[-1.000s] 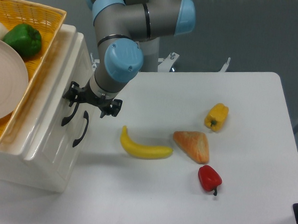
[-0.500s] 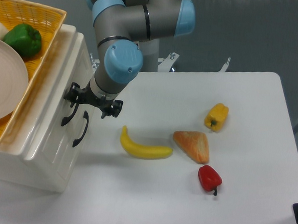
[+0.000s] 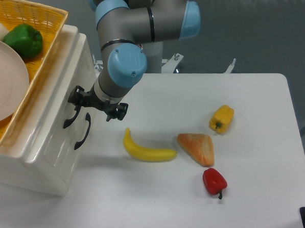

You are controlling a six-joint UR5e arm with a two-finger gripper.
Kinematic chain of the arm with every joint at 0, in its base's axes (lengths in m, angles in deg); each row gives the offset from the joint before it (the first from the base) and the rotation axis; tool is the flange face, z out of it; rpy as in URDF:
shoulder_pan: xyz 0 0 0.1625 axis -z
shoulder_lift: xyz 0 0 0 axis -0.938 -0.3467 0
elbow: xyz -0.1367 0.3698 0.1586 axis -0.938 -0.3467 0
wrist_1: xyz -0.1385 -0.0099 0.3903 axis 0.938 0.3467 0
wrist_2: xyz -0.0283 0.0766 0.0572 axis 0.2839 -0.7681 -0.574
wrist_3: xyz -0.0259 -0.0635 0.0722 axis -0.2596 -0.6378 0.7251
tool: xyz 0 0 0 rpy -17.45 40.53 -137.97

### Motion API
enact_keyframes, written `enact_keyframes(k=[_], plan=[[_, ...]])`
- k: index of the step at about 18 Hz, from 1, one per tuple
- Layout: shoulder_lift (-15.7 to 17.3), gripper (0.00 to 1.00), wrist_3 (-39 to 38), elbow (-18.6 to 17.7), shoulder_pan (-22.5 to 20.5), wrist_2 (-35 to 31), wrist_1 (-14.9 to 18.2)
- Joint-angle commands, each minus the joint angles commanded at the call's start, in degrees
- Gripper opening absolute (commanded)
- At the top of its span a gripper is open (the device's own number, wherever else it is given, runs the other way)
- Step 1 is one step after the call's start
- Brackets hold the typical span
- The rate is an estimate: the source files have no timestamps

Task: Slide the top white drawer open
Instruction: 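Hook the gripper fingers onto the upper drawer's black handle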

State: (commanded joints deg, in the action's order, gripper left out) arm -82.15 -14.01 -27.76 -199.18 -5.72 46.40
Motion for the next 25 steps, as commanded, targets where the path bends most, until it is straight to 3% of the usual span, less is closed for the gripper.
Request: enact_keyframes(k=[19, 25], plan=[[-0.88, 1.00, 0.26, -0.09, 0.62, -0.18, -0.26], [-1.23, 1.00, 0.26, 0.09, 1.67, -2.99, -0.26]])
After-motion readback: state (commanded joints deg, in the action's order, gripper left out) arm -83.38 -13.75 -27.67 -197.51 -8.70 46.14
